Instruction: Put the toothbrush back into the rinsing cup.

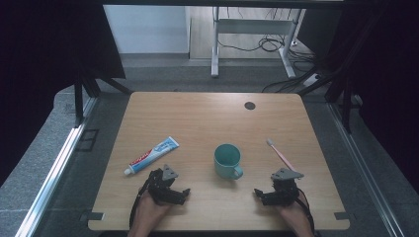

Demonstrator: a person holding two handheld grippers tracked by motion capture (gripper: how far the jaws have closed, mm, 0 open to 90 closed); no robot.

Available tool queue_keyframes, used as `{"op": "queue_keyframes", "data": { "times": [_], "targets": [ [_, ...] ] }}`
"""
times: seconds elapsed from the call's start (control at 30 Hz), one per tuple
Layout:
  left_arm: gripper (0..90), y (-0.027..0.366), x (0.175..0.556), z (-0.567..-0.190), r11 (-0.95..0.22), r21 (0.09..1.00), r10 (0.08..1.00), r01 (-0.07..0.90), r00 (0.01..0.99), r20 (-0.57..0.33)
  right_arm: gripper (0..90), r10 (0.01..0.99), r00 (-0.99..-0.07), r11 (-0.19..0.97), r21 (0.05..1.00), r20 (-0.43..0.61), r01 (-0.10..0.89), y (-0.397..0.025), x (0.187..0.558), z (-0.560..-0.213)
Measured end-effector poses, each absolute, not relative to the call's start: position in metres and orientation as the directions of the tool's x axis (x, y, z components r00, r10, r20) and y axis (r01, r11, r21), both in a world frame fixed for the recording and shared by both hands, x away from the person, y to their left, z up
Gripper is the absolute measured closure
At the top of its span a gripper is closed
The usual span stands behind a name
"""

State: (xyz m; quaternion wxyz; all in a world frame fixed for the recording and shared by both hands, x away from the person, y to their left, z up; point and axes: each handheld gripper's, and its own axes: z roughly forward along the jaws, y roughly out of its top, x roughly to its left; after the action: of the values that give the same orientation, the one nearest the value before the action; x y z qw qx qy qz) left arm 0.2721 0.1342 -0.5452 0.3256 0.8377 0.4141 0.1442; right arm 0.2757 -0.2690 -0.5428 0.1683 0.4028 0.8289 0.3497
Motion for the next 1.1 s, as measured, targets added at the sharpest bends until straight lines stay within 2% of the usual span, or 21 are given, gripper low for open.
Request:
{"op": "queue_keyframes", "data": {
  "times": [1.1],
  "targets": [
    [1.2, 0.1336, 0.2724, -0.5449, -0.448, 0.668, 0.782, 0.594, 0.623, -0.029, 5.8, 0.785, -0.62, 0.432, 0.715, 0.003, 0.55, -0.2689, 0.2758, -0.5428]
  ]
}}
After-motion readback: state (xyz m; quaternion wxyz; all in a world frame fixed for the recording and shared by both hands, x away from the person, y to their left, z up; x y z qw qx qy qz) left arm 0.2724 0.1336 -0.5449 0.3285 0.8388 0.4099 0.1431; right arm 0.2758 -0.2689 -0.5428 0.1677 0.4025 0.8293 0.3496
